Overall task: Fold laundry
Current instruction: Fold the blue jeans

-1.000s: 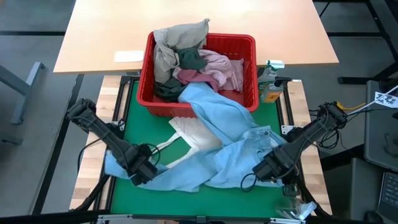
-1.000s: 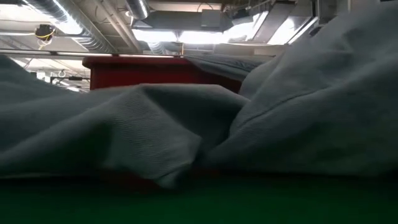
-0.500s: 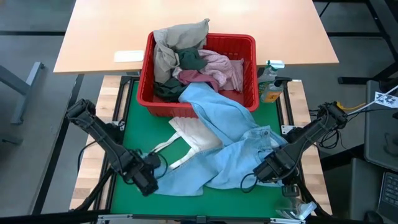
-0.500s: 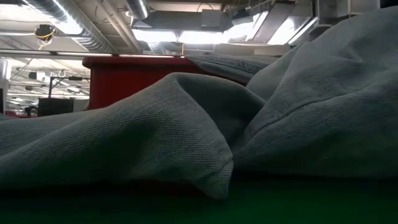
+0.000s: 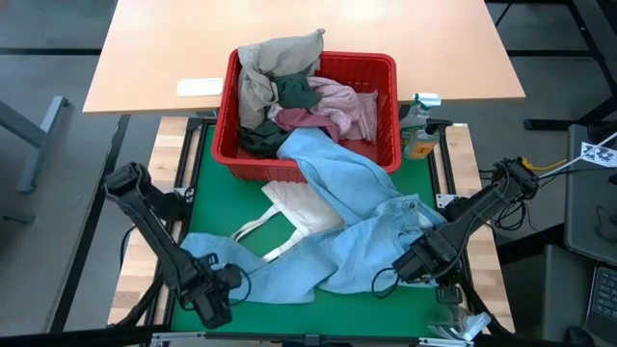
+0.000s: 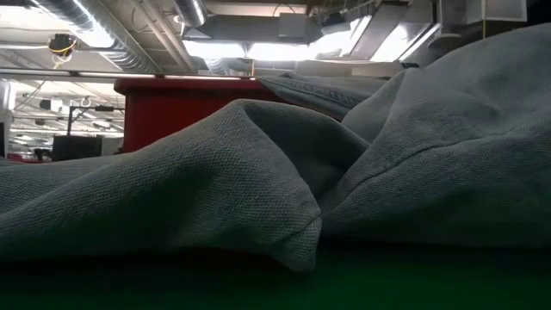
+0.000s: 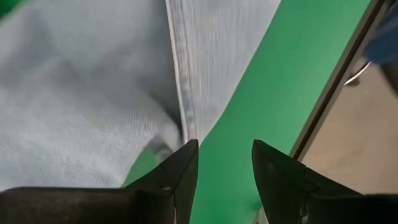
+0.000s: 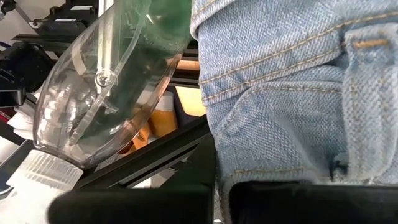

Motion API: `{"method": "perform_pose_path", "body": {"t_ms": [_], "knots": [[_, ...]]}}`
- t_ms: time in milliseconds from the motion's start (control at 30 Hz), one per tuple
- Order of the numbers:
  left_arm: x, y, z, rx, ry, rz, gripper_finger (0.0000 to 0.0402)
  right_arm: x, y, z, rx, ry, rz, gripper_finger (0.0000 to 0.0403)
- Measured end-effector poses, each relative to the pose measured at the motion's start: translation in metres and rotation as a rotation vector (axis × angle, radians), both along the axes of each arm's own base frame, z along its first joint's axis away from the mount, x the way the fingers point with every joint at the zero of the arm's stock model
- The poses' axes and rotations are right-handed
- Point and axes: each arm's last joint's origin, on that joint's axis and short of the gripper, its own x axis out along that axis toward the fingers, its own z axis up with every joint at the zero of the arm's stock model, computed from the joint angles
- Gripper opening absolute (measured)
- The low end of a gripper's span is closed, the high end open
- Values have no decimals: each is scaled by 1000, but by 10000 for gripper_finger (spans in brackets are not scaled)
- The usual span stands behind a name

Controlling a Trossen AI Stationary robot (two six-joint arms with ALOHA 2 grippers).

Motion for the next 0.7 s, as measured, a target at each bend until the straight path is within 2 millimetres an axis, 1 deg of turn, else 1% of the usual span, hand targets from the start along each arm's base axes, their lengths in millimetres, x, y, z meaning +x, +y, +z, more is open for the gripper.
{"method": "perform_pose_path", "body": {"t_ms": [133,200,467,700], "knots": [[-8,-4,-11,17,43,-27,141,0,0,0,-1,1,-1,14],[-12,-3,-16,29,50,-10,141,0,0,0,-1,-1,-1,14],[-17,1,-37,29,59,30,141,1,1,0,11,-17,-1,14],[-18,3,-43,29,59,34,140,2,1,0,12,-19,-1,14]]}}
